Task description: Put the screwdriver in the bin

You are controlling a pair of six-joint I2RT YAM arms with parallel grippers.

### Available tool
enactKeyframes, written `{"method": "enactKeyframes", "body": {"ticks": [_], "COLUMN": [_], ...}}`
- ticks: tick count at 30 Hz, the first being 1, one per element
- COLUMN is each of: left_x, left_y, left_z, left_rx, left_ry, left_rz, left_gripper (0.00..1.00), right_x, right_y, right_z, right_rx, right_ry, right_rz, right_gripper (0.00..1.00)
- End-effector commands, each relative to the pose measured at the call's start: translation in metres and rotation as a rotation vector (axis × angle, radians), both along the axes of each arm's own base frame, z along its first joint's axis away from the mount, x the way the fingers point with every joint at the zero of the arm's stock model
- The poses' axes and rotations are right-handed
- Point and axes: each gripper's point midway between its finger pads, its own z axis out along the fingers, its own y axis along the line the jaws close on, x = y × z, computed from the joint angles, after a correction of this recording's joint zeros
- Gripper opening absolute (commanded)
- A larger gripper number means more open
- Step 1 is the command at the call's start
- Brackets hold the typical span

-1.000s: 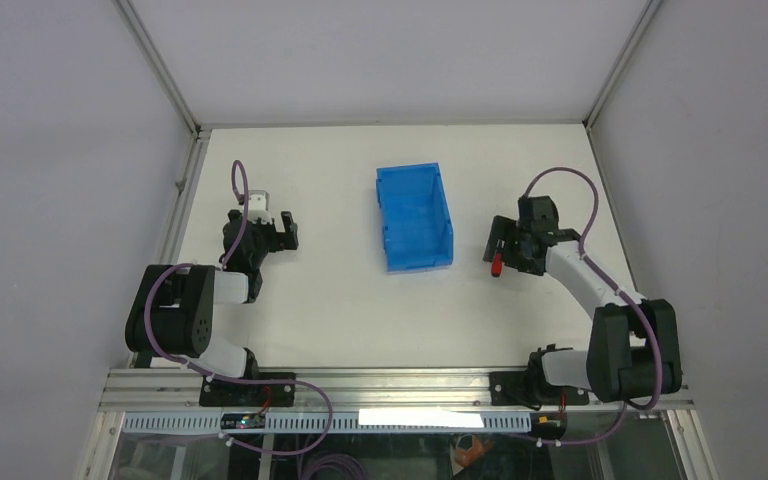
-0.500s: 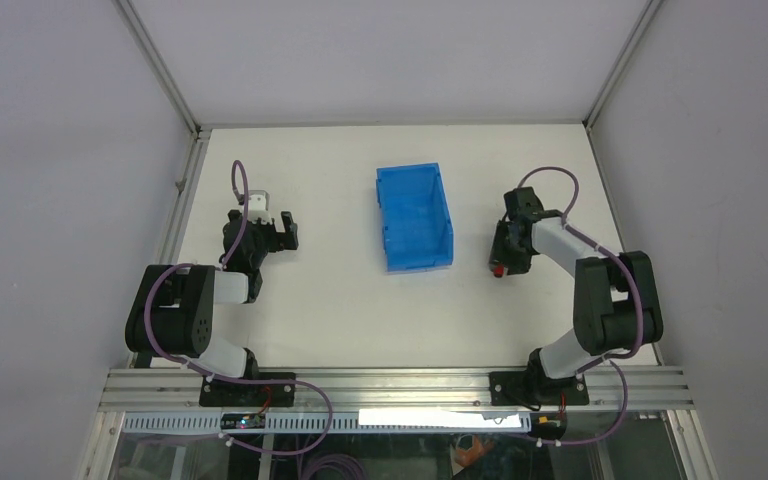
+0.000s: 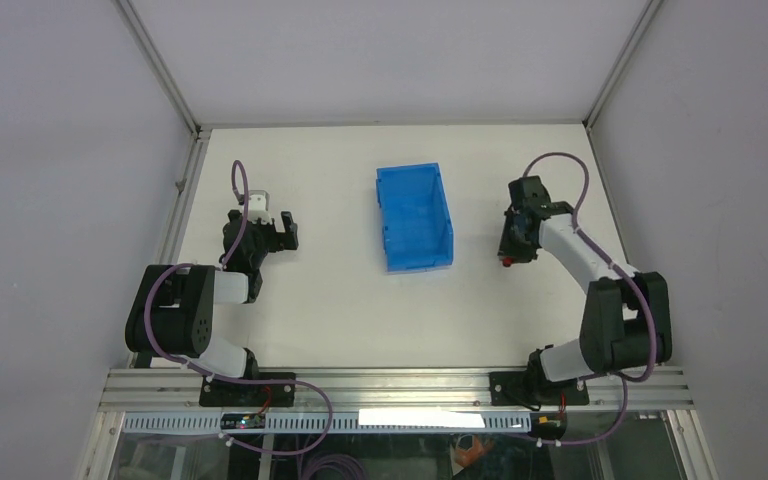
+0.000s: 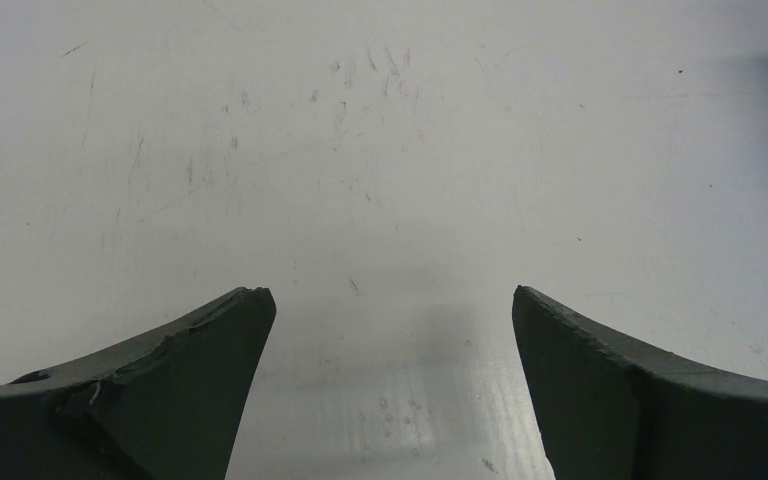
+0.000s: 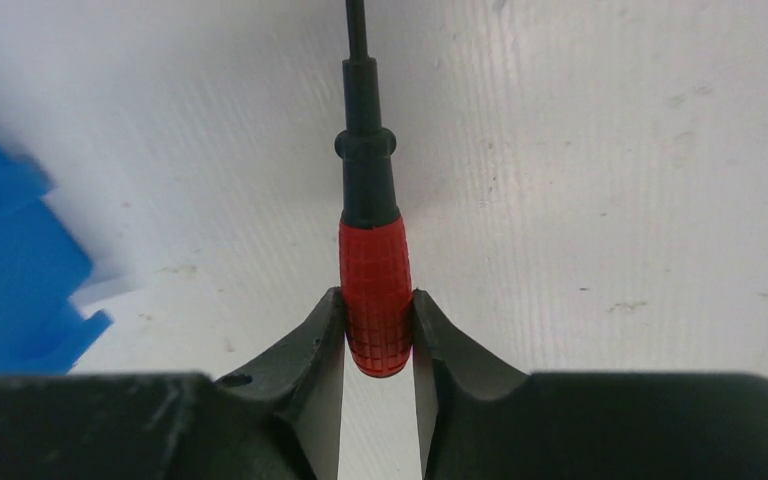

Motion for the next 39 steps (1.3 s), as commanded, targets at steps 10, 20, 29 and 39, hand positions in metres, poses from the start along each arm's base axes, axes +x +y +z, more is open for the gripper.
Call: {"method": "enactKeyframes", "body": {"ticks": [10,20,29,39], "left_x": [0.009,0.009,0.009,0.009], "left_y": [0.001,0.0,0.001,0.001], "left_z": [0.018,0.018,0.018,0.018], "left_rx": [-0.01,-0.01,-0.009,-0.01], "left_ry": [-0.06,-0.06,-0.06,-0.06], "left_rz": [0.007,0.006,0.007,0.006], "left_gripper": [0.99,0.99,0.99,0.99], "right_x": [0.014,0.031,0.05,0.064], "right_y": [0.077,0.181,0.212,0.221], "right_z": [0.186,0.16,0.082,0.032], "right_rx": [0.072,0.08,0.066,0.023], "right_ry": [-0.476,-0.437,-0.279,-0.201], "right_rz": [0.258,0.533,0.595,0.583], "right_gripper": [0.11,0.12,0.16,0.32]}}
